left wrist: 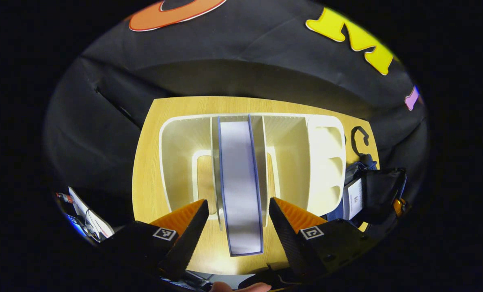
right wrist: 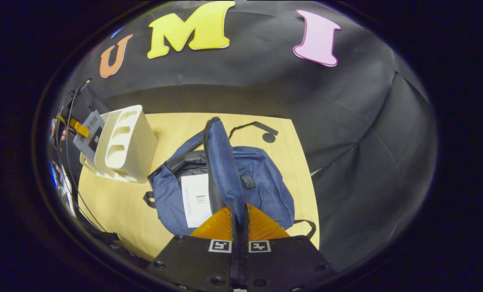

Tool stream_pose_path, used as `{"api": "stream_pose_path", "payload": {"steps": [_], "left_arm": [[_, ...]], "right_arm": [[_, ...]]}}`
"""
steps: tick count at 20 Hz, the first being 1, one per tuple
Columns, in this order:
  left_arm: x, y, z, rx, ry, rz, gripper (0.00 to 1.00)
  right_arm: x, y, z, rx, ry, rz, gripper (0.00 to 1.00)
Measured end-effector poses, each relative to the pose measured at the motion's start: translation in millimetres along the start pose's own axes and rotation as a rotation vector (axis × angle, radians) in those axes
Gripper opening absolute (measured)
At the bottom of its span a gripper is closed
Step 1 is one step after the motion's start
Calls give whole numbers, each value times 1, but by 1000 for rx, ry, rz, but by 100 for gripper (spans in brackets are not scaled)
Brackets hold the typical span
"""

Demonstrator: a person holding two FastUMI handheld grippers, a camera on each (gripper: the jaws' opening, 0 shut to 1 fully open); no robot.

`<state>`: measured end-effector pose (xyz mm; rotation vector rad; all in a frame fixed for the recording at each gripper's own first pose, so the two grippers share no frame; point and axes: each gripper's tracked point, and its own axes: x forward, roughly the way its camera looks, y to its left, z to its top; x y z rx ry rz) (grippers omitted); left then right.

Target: Open the schoolbag, grab two books from the bookshelf and put them into the schoolbag.

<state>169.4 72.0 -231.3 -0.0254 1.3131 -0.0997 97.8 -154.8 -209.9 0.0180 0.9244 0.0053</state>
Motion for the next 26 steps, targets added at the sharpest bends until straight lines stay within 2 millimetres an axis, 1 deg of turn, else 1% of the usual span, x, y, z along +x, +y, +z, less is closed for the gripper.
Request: {"api": "stream_pose_path", "payload": {"steps": [1,3,4,5,10,11,12,13,14,15,16,17,18,19,20,21,22,23,26], "left_arm": [[3,1,-1,-1,11,4,91],[7,-2,-3,-5,38,-3,84],[10,-1,-3,-8,47,0,82],[12,0,-4,-11,56,3,77],[21,1,-13,-34,116,15,65],[23,3,-14,-41,122,30,60],[22,6,-15,-49,125,41,56],[22,6,-14,-52,126,40,49],[20,8,-16,-55,129,38,48],[18,8,-17,-69,130,38,47],[15,7,-17,-74,122,36,43],[11,8,-18,-83,116,35,46],[6,7,-21,-94,107,32,43],[0,6,-25,-105,101,20,46],[-10,5,-30,-115,95,10,45],[-19,5,-34,-123,84,3,45],[-31,7,-39,-126,68,0,45],[-44,8,-42,-126,48,-7,45],[-85,9,-63,-126,2,-25,45]], "right_arm": [[1,1,0,-2,1,2,1],[2,0,1,-10,1,0,1],[2,1,1,-11,1,0,1],[2,1,1,-11,0,0,0],[3,-2,-2,-3,-4,4,0],[3,-2,-2,0,-4,7,0],[2,-1,-3,0,-6,10,0],[3,-1,-3,1,-8,12,0],[3,-1,-4,2,-8,13,4],[3,-2,-4,2,-9,14,4],[3,-2,-4,2,-11,15,4],[3,-1,-4,1,-13,17,1],[3,-1,-5,2,-16,21,4],[2,0,-5,0,-18,24,4],[3,0,-6,-2,-20,27,0],[2,1,-6,-4,-20,30,4],[1,2,-7,-7,-23,34,1],[0,2,-7,-11,-26,34,1],[-2,4,-9,-16,-34,44,0]]}}
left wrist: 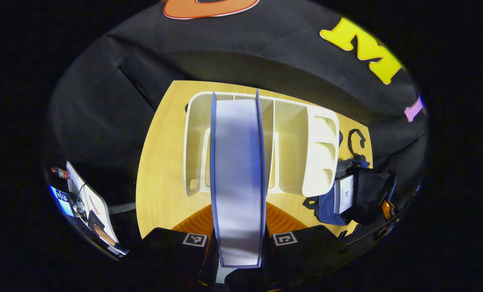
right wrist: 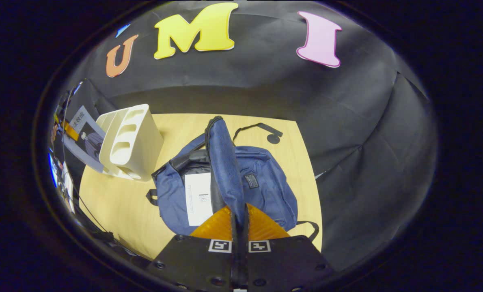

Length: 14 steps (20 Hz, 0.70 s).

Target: Open the schoolbag, grab two books from the bookshelf and put them into the schoolbag.

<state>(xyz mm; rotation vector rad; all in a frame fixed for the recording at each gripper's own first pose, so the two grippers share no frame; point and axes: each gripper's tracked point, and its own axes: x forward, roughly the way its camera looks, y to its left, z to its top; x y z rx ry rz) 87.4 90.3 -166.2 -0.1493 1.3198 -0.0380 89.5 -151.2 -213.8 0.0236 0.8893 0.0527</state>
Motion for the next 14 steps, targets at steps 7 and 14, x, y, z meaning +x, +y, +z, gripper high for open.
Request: {"api": "stream_pose_path", "payload": {"steps": [7,14], "left_arm": [[-79,14,-51,-42,-106,-64,43],[-98,-32,-90,-150,-127,-304,44]], "right_arm": [[-3,8,-5,-6,-8,14,1],[-7,10,-7,-9,-11,6,0]]}}
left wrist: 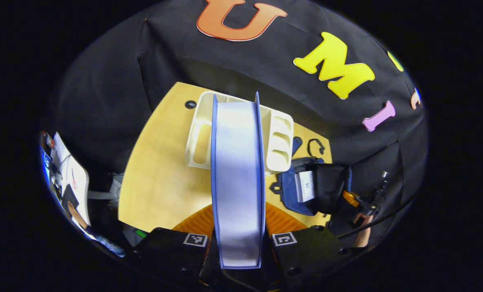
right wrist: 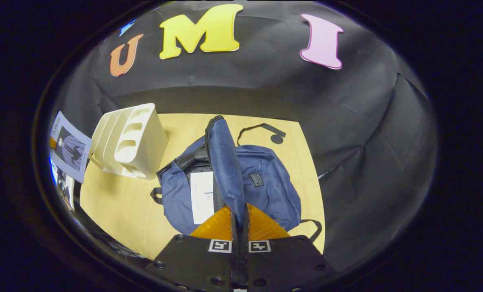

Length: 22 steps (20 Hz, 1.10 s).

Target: Open the schoolbag, grab two books from the bookshelf and put them into the schoolbag.

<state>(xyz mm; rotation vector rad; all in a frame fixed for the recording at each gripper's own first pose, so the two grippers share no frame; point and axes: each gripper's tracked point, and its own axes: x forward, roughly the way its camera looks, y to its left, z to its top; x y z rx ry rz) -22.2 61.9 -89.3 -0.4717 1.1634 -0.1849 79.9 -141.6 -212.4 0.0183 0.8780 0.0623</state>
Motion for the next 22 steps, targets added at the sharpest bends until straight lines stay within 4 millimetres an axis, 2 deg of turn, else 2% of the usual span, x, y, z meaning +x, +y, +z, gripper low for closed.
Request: {"api": "stream_pose_path", "payload": {"steps": [2,3,6,10,12,19,22], "left_arm": [[8,-22,-13,-43,13,-96,41],[12,-30,-17,-52,21,-133,44],[37,-54,-29,-29,11,-200,44],[74,-115,-52,-27,22,-358,44],[95,-136,-57,-37,19,-399,43],[166,-197,-74,-151,48,-457,43],[199,-207,-85,-124,37,-412,43]], "right_arm": [[-1,2,-1,0,2,2,0],[-1,3,-1,-1,1,3,0],[-2,2,-1,-10,-8,-4,1],[-3,-1,0,14,-11,0,0],[-4,-5,0,31,-14,1,0],[-8,-13,-2,52,-27,-4,0],[-10,-15,-1,62,-30,0,0]]}}
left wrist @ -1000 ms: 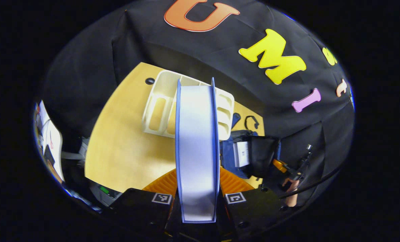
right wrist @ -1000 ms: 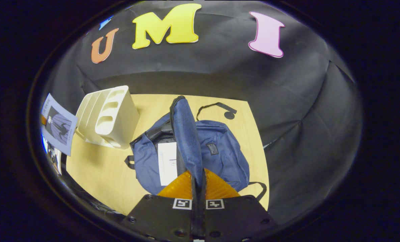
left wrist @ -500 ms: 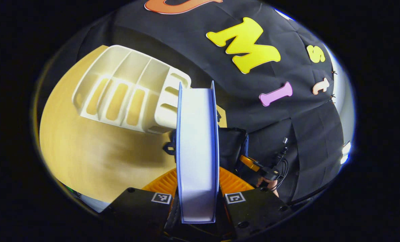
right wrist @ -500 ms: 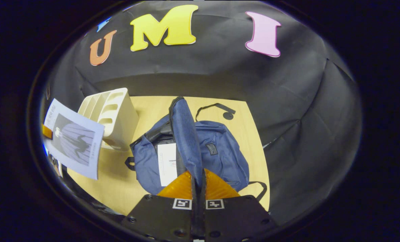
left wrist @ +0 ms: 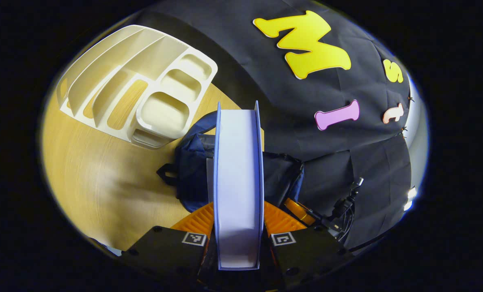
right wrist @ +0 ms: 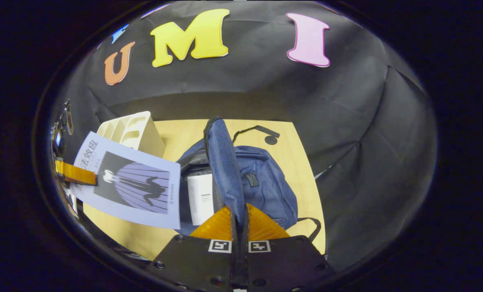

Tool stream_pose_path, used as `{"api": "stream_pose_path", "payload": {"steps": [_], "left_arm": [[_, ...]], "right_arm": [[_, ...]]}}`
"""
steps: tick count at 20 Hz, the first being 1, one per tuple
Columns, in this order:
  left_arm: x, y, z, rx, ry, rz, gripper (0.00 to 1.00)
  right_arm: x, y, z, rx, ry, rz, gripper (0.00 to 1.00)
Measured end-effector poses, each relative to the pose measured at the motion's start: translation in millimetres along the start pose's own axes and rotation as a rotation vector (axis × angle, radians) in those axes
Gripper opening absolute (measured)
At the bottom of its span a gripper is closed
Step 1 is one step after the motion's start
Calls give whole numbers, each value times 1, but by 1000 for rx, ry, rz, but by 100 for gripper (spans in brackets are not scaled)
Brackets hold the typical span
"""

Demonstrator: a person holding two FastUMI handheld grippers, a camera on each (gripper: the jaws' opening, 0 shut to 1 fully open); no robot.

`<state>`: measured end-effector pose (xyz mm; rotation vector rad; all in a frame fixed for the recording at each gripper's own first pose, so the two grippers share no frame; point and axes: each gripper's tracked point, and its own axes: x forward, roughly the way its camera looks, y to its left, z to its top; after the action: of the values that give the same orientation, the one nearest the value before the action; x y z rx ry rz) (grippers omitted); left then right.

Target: Open the schoolbag, grab two books from the bookshelf and put them into the schoolbag.

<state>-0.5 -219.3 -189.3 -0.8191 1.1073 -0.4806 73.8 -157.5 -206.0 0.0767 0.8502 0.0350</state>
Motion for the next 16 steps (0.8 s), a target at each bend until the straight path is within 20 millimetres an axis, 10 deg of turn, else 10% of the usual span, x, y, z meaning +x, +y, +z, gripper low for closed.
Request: {"api": "stream_pose_path", "payload": {"steps": [8,16], "left_arm": [[82,2,-20,-4,-3,11,48],[124,-7,-17,-33,-46,-73,43]], "right_arm": [[-4,-11,5,7,-6,-5,0],[-6,-15,20,-9,-6,-19,0]]}}
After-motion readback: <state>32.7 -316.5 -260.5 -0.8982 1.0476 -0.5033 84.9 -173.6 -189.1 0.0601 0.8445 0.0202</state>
